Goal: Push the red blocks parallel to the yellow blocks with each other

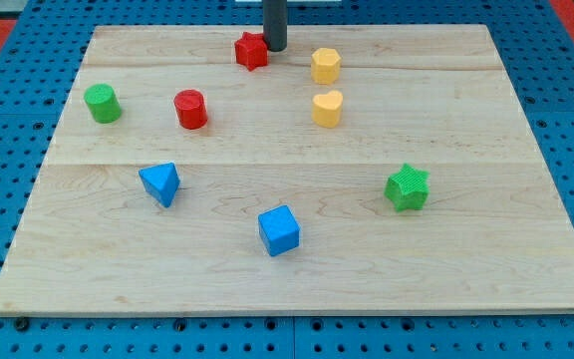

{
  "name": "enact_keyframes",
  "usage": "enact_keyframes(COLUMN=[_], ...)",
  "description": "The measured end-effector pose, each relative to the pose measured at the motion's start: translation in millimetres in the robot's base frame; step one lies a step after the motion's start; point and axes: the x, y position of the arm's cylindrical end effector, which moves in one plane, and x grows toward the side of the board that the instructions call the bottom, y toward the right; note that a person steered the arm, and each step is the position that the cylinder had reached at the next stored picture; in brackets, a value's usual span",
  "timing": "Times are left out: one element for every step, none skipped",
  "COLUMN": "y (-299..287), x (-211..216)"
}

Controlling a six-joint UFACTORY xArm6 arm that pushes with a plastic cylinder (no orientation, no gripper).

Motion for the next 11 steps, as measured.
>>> enact_keyframes(y=[-38.3, -30.5, -51.7, -106.5, -83.7, -86.1, -170.6, -165.0, -154.8, -138.3, -105.1], x=[10.9, 20.6, -4.4, -3.6, 22.0, 25.6, 71.3, 137.1, 149.4, 149.4, 154.9])
